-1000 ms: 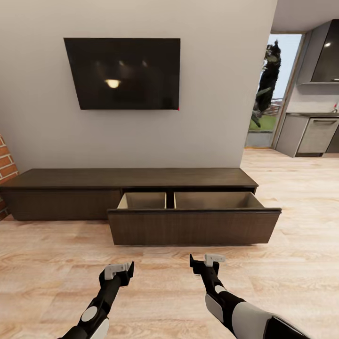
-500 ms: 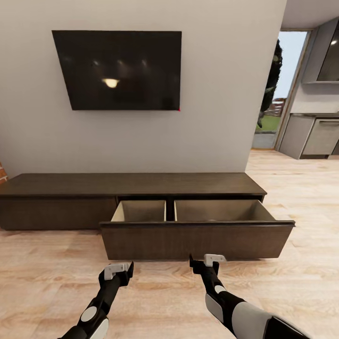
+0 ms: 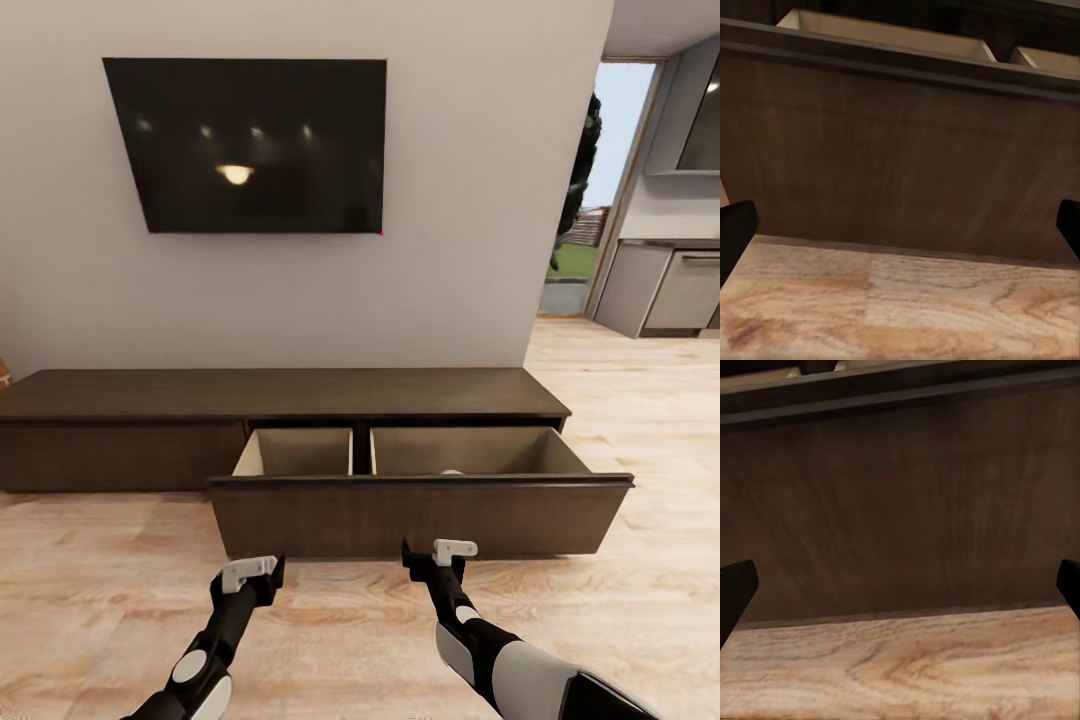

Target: Place each of the two pumpkins and all three candles from the living room inside a cabinet in the living room (use any cabinet), then make sure every cabinet is closed, and position the cauldron so it is next to a table in the living room.

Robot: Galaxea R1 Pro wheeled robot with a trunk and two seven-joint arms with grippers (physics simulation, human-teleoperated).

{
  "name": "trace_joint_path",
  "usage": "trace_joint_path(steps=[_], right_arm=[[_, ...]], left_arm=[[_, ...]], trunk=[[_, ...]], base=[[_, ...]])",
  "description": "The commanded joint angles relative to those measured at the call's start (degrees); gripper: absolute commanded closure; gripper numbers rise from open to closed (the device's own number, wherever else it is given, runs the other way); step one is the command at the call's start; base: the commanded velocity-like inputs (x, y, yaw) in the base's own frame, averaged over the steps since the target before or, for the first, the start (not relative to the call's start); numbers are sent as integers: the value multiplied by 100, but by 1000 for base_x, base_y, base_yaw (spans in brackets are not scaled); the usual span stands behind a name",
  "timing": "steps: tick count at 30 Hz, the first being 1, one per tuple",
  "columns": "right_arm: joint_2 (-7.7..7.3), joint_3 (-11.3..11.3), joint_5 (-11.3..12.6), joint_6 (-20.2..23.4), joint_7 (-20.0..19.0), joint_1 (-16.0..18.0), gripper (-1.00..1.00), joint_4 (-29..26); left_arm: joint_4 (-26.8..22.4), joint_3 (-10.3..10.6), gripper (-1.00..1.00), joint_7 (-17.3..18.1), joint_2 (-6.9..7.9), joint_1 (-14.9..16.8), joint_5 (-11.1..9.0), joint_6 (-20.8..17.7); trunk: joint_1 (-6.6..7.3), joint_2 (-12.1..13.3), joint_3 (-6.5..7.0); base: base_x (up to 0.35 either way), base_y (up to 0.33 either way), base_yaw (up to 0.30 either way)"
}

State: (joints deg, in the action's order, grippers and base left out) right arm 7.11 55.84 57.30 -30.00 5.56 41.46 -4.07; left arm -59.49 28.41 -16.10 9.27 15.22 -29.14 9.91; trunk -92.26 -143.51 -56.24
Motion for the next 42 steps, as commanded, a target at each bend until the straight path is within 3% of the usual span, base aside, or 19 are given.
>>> trace_joint_path(steps=[1,20,25,35,42], right_arm=[[1,50,6,-6,51,3,-100,-4],[1,50,15,-10,51,3,-100,-18],[1,50,23,2,51,3,-100,-23],[1,50,27,-14,47,3,-100,-32],[1,50,13,-15,44,3,-100,-32]], left_arm=[[-1,37,-100,-42,6,7,-57,37],[70,4,-100,-25,9,7,-117,-66],[70,-17,-100,-25,6,7,-104,-343],[69,-8,-100,-30,-3,7,-91,-383],[69,-11,-100,-26,-2,7,-100,-393]], trunk=[[-1,-4,-28],[-50,-30,-449],[-50,-30,-449],[-50,-30,-449],[-50,-30,-449]], base=[[0,0,0],[0,0,0],[0,0,0],[8,0,0],[254,0,0]])
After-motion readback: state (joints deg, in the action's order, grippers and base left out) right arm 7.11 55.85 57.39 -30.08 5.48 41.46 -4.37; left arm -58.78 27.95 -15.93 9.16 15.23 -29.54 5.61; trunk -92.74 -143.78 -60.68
